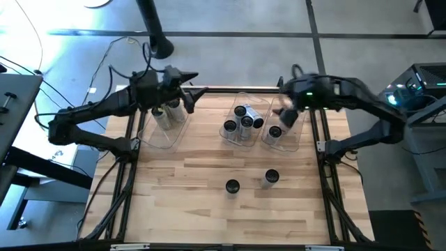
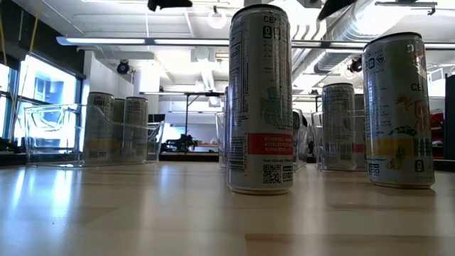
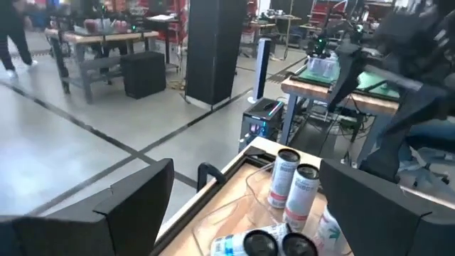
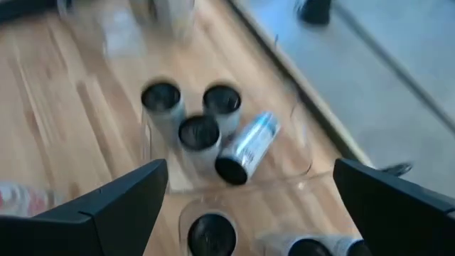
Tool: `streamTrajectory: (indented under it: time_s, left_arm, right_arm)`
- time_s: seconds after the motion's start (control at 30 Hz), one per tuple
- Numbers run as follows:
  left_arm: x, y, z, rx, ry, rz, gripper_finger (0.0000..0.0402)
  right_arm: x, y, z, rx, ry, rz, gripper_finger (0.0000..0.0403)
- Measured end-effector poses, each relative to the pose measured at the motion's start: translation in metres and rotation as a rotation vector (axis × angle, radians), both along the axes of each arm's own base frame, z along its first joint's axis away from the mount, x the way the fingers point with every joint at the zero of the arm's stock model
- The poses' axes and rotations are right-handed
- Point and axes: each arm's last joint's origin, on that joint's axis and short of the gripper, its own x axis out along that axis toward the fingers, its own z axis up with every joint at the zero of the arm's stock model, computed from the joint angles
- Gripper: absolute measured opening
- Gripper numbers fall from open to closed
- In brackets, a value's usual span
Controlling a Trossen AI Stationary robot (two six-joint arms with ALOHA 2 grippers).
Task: Sort soda cans
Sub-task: Adjust the white-blue soda can in the top center transparent bin
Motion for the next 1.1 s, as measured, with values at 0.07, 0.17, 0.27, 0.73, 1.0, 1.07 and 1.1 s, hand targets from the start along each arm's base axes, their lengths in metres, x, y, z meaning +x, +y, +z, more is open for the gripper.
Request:
streamTrajectory:
  time_s: [0.07, 0.17, 0.27, 0.73, 1.0, 1.07, 1.1]
  left_arm:
    - [-0.006, 0.001, 0.004, 0.037, -0.001, -0.022, 0.0346]
    - [-0.02, 0.004, 0.014, 0.101, -0.028, -0.06, 0.0346]
    - [-0.037, 0.007, 0.024, 0.153, -0.059, -0.085, 0.0346]
    - [-0.061, 0.03, 0.03, 0.177, -0.083, -0.172, 0.0346]
    - [-0.062, 0.033, 0.032, 0.146, -0.125, -0.156, 0.0346]
    - [-0.06, 0.034, 0.033, 0.147, -0.137, -0.149, 0.0346]
    - [-0.059, 0.035, 0.032, 0.138, -0.143, -0.148, 0.0346]
  right_arm:
    - [0.014, -0.004, -0.011, 0.033, 0.075, 0.022, 0.0397]
    - [0.034, -0.01, -0.028, 0.053, 0.182, 0.028, 0.0397]
    - [0.046, -0.016, -0.04, 0.082, 0.234, 0.012, 0.0397]
    - [0.049, -0.04, -0.049, 0.214, 0.236, -0.074, 0.0397]
    - [0.045, -0.052, -0.049, 0.223, 0.244, -0.026, 0.0397]
    - [0.043, -0.055, -0.049, 0.221, 0.243, -0.008, 0.0397]
    - [0.043, -0.058, -0.049, 0.224, 0.237, 0.004, 0.0397]
